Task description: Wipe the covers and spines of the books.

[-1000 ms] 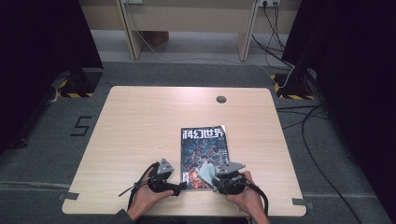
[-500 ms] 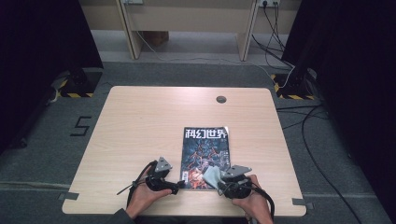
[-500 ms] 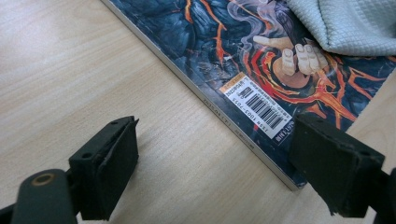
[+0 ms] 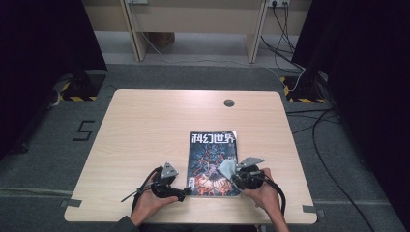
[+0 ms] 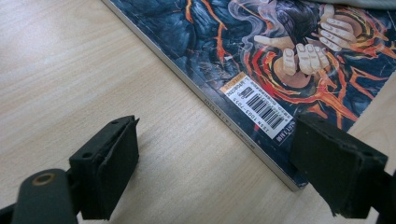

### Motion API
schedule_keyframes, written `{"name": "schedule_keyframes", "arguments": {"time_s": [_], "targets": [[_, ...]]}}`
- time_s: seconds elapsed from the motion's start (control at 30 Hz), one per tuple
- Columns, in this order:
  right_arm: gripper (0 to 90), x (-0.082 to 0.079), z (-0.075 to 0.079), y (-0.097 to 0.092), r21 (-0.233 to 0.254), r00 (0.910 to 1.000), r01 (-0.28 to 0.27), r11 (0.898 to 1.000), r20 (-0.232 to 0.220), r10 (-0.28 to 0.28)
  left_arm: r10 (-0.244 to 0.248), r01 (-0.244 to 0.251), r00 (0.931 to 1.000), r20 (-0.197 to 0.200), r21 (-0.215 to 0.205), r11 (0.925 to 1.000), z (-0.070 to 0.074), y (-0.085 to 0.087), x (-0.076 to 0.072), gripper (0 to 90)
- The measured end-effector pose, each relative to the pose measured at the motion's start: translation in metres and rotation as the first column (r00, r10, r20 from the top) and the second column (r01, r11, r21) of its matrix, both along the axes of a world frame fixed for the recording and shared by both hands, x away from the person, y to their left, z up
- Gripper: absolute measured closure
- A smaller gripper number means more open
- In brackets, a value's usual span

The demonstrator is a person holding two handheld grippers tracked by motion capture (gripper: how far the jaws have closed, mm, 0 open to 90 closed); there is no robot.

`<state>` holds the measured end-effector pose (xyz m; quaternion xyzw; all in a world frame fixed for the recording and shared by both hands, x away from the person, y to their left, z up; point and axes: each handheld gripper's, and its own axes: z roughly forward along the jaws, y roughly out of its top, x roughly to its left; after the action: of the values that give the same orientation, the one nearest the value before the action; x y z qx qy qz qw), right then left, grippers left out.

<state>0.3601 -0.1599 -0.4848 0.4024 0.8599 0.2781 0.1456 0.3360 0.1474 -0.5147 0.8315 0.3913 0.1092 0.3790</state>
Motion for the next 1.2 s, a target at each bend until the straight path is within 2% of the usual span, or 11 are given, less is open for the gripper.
{"name": "schedule_keyframes", "arguments": {"time_s": [0.2, 0.33, 0.37, 0.43, 0.57, 0.63, 0.87, 0.97, 1.03, 1.2], "targets": [[71.0, 0.033, 0.001, 0.003, -0.023, 0.9996, 0.03, 0.999, 0.002, -0.03, -0.002, 0.002, 1.0, 0.001, -0.001, 1.0, 0.0, 0.0, 0.0, 14.2], [70.7, 0.052, 0.0, 0.004, -0.001, 0.9972, 0.075, 0.997, 0.001, -0.075, -0.003, 0.003, 1.0, 0.001, -0.001, 1.0, 0.0, 0.0, 0.0, 14.3], [70.8, 0.055, 0.0, 0.004, -0.006, 0.9975, 0.07, 0.998, 0.007, -0.07, -0.006, 0.006, 1.0, 0.001, -0.002, 1.0, 0.0, 0.0, 0.001, 14.3], [70.8, 0.056, 0.0, 0.005, -0.008, 0.9975, 0.071, 0.997, 0.003, -0.071, -0.005, 0.005, 1.0, 0.001, -0.002, 1.0, 0.0, 0.0, 0.0, 14.3], [71.8, 0.052, 0.0, 0.005, -0.014, 0.9978, 0.063, 0.998, 0.021, -0.062, -0.005, 0.005, 1.0, 0.002, -0.007, 1.0, 0.0, 0.0, -0.001, 16.0], [72.1, 0.048, 0.0, 0.004, -0.009, 0.9981, 0.06, 0.998, 0.017, -0.06, 0.012, -0.012, 0.9999, 0.004, -0.015, 0.9998, 0.0, 0.0, -0.004, 17.2], [72.1, 0.023, 0.001, 0.002, -0.022, 1.0, 0.009, 1.0, 0.0, -0.009, -0.007, 0.007, 1.0, -0.001, -0.017, 0.9998, 0.0, -0.002, -0.017, 19.9], [72.0, 0.017, 0.002, 0.001, -0.022, 0.9999, -0.008, 1.0, -0.01, 0.008, -0.016, 0.016, 0.9999, 0.0, -0.019, 0.9997, 0.0, -0.002, -0.019, 19.8], [71.6, 0.019, 0.003, 0.003, -0.026, 0.9997, -0.003, 1.0, -0.024, 0.002, -0.021, 0.021, 0.9998, 0.001, -0.013, 0.9997, 0.0, -0.002, -0.018, 19.2], [71.5, 0.038, 0.003, 0.01, -0.061, 0.9998, 0.018, 0.998, 0.008, -0.017, -0.036, 0.035, 0.9994, -0.002, -0.007, 0.9993, 0.0, -0.003, -0.015, 16.7]]}}
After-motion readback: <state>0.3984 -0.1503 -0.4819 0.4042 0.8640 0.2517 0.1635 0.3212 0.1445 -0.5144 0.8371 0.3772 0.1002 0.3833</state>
